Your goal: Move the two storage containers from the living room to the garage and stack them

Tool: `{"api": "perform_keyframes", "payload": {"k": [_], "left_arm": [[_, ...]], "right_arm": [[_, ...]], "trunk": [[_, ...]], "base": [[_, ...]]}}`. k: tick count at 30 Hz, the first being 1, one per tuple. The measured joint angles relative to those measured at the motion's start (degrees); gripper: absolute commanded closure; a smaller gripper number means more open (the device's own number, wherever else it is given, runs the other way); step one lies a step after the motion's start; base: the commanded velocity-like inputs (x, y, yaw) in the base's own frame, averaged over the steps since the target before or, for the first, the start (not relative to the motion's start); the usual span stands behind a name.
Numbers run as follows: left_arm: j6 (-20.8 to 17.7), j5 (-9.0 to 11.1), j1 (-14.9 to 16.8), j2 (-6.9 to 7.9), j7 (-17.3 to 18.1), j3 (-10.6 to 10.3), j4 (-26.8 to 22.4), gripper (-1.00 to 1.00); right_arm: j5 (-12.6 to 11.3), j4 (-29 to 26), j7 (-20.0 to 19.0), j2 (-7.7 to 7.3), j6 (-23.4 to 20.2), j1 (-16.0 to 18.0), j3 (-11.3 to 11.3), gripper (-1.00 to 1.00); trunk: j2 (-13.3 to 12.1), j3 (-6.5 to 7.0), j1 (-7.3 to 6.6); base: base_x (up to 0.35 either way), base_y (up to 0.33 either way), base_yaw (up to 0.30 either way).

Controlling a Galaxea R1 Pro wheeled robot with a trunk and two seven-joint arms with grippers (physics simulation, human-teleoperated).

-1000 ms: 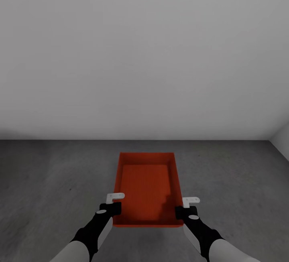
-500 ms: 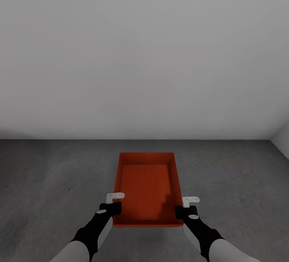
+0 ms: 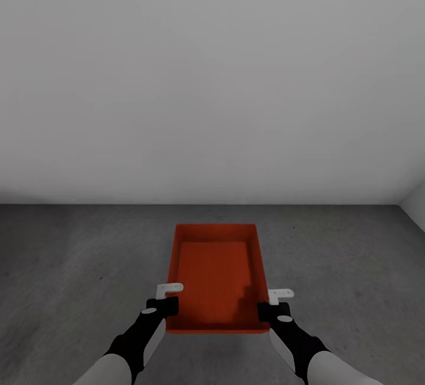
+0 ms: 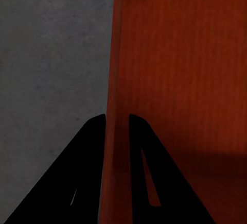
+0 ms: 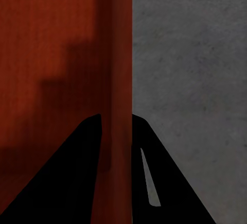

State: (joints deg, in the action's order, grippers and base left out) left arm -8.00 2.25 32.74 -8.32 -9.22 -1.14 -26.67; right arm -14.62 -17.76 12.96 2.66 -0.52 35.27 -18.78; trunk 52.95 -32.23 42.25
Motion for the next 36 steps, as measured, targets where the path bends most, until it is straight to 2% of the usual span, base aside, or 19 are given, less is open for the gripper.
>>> {"api": "perform_keyframes", "payload": {"k": [36], "left_arm": [[0.0, 0.0, 0.0, 0.0, 0.0, 0.0, 0.0, 1.0]], "right_arm": [[-0.03, 0.0, -0.02, -0.01, 0.01, 0.0, -0.01, 1.0]], "trunk": [[14.45, -6.47, 7.91]], "base": [[0.0, 0.0, 0.0]]}}
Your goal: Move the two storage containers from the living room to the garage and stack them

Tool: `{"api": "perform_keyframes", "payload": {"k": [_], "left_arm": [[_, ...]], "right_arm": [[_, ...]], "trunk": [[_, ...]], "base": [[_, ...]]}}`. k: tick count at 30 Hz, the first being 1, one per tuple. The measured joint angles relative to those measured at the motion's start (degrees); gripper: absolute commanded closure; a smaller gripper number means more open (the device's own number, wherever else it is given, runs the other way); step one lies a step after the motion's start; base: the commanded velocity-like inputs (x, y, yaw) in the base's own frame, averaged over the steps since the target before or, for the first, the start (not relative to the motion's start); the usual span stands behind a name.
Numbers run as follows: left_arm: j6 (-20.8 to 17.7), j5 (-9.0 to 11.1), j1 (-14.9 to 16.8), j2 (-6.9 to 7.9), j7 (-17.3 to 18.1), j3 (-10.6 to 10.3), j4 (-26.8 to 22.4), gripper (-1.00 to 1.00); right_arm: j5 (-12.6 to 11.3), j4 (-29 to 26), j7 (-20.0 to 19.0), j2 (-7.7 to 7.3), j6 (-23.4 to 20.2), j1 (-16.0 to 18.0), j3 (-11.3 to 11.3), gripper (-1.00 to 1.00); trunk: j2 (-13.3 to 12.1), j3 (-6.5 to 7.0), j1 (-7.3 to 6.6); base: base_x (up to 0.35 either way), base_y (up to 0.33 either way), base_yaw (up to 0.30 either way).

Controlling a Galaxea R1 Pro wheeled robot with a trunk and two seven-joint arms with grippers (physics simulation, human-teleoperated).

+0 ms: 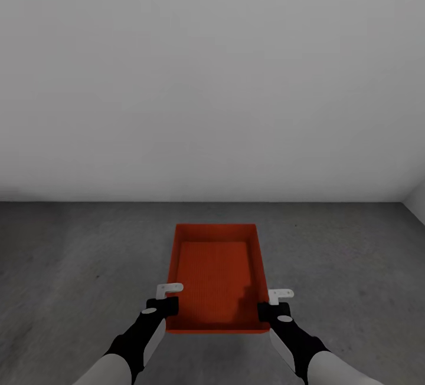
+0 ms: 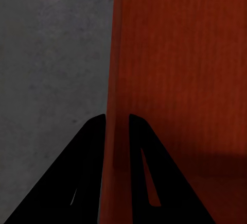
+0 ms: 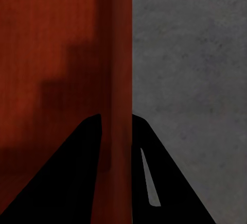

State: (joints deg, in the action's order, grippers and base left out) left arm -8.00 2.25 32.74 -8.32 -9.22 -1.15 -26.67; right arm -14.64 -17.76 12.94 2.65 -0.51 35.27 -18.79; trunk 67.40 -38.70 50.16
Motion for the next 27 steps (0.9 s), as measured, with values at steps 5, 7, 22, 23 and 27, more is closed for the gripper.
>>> {"api": "perform_keyframes", "payload": {"k": [5, 7, 22, 23, 27], "left_arm": [[0.0, 0.01, 0.0, 0.01, 0.0, 0.01, -0.02, 1.0], [-0.01, 0.02, 0.0, 0.02, -0.01, -0.01, -0.04, 1.0], [-0.01, 0.0, 0.0, 0.01, -0.01, -0.01, -0.07, 1.0], [-0.01, 0.0, 0.0, 0.01, -0.01, -0.01, -0.06, 1.0], [-0.01, 0.01, 0.0, 0.01, -0.01, 0.0, -0.01, 1.0]], "right_arm": [[0.03, -0.05, 0.04, 0.01, -0.04, 0.0, 0.01, 1.0], [0.02, -0.05, 0.11, 0.04, -0.05, 0.0, 0.0, 1.0], [0.0, -0.04, 0.06, 0.02, 0.01, 0.0, 0.01, 1.0], [-0.01, -0.03, 0.04, 0.02, 0.01, 0.0, 0.01, 1.0], [-0.01, 0.02, 0.04, 0.03, 0.01, 0.0, 0.0, 1.0]], "trunk": [[2.01, -0.9, 1.1], [2.81, -1.26, 1.54], [8.83, -3.95, 4.83], [9.23, -4.13, 5.05], [10.83, -4.85, 5.93]], "base": [[0.0, 0.0, 0.0], [0.0, 0.0, 0.0], [0.0, 0.0, 0.0], [0.0, 0.0, 0.0], [0.0, 0.0, 0.0]]}}
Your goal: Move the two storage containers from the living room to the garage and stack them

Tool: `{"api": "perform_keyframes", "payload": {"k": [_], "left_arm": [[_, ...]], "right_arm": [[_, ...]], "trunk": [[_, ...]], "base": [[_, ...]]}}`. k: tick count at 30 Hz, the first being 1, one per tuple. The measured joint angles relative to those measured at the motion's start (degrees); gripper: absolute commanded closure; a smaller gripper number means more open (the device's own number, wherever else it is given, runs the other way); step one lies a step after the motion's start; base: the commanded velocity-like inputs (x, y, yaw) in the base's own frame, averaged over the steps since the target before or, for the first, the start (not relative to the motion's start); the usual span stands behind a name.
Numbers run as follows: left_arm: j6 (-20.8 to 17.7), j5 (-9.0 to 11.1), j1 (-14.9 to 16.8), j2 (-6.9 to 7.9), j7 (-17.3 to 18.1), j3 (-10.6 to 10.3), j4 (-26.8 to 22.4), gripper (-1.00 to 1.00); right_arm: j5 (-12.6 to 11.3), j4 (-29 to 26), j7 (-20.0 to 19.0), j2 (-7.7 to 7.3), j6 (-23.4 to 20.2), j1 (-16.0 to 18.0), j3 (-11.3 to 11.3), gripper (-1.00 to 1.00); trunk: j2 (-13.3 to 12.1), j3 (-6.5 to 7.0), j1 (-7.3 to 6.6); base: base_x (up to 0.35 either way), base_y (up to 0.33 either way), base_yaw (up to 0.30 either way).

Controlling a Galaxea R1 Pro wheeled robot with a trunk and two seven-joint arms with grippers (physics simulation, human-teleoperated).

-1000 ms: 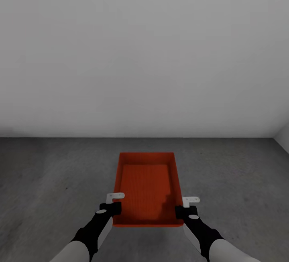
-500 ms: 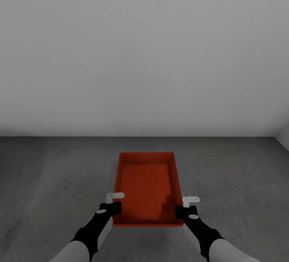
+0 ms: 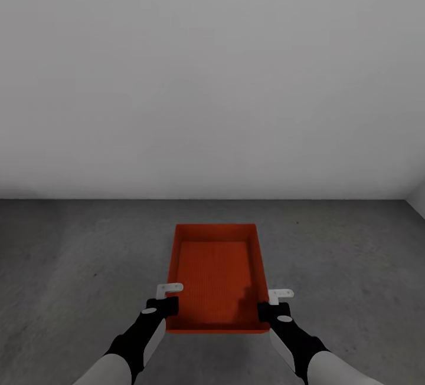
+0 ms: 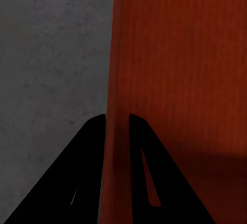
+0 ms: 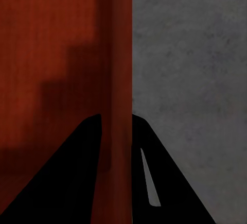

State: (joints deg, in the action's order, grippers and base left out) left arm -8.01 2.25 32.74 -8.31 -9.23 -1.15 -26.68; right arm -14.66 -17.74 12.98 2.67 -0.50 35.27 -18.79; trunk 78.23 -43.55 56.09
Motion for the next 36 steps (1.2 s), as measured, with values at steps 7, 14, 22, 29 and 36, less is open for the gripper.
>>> {"api": "perform_keyframes", "payload": {"k": [7, 14, 22, 29, 36], "left_arm": [[0.0, -0.02, 0.0, -0.01, 0.0, 0.0, -0.03, 1.0], [0.0, 0.0, 0.0, 0.0, 0.0, 0.0, -0.07, 1.0], [0.0, 0.02, 0.0, 0.0, 0.01, 0.02, -0.04, 1.0], [0.0, 0.01, 0.0, 0.0, 0.01, 0.01, 0.01, 1.0], [0.0, 0.02, 0.0, 0.0, 0.01, 0.02, 0.02, 1.0]], "right_arm": [[0.01, -0.05, -0.04, -0.03, 0.0, 0.0, 0.01, 1.0], [0.06, -0.11, 0.0, -0.02, -0.03, 0.0, 0.01, 1.0], [0.09, -0.13, -0.01, -0.03, -0.08, 0.0, 0.02, 1.0], [0.04, -0.05, -0.02, -0.02, -0.06, 0.0, 0.01, 1.0], [0.07, -0.05, -0.02, -0.01, -0.07, 0.0, 0.03, 1.0]], "trunk": [[2.81, -1.26, 1.54], [5.62, -2.51, 3.08], [8.83, -3.95, 4.83], [11.63, -5.21, 6.37], [14.44, -6.46, 7.91]], "base": [[0.0, 0.0, 0.0], [0.0, 0.0, 0.0], [0.0, 0.0, 0.0], [0.0, 0.0, 0.0], [0.0, 0.0, 0.0]]}}
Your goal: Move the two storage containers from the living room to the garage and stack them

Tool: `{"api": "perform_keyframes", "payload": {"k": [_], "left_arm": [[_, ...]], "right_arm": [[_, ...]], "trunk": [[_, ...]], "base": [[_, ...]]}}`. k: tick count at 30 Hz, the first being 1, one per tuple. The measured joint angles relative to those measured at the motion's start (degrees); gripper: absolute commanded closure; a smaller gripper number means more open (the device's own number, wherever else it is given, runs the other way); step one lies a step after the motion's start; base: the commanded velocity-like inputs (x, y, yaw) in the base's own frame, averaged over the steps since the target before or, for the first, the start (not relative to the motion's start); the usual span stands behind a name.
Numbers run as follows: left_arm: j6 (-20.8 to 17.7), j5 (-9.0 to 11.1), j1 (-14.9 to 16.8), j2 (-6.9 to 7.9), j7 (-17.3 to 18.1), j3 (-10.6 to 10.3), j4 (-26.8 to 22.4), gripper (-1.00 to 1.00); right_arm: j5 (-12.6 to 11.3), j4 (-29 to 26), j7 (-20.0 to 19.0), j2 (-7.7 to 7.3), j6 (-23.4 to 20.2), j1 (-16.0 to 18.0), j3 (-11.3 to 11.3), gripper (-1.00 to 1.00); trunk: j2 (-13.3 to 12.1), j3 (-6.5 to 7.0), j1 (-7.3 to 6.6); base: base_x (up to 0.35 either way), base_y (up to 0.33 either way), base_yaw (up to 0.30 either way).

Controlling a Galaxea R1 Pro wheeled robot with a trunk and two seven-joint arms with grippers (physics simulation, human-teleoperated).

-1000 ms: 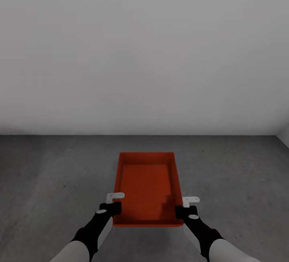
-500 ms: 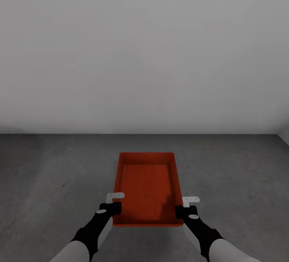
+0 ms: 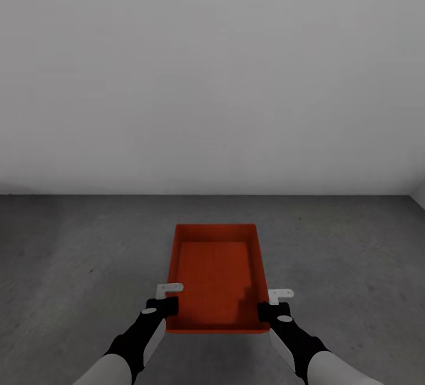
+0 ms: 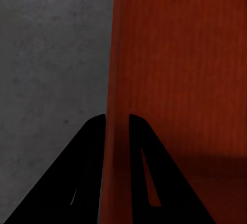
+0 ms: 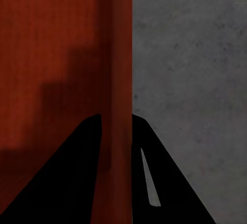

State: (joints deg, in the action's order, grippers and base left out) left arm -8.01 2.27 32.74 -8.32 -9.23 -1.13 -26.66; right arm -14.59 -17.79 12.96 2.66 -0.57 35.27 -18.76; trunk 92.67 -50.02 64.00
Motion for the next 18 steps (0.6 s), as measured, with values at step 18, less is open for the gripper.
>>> {"api": "perform_keyframes", "payload": {"k": [18], "left_arm": [[-0.12, -0.03, 0.01, 0.0, 0.01, 0.04, -0.06, 1.0]], "right_arm": [[0.12, -0.16, 0.0, -0.02, -0.23, 0.0, 0.03, 1.0]], "trunk": [[2.42, -1.08, 1.32]], "base": [[0.0, 0.0, 0.0]]}}
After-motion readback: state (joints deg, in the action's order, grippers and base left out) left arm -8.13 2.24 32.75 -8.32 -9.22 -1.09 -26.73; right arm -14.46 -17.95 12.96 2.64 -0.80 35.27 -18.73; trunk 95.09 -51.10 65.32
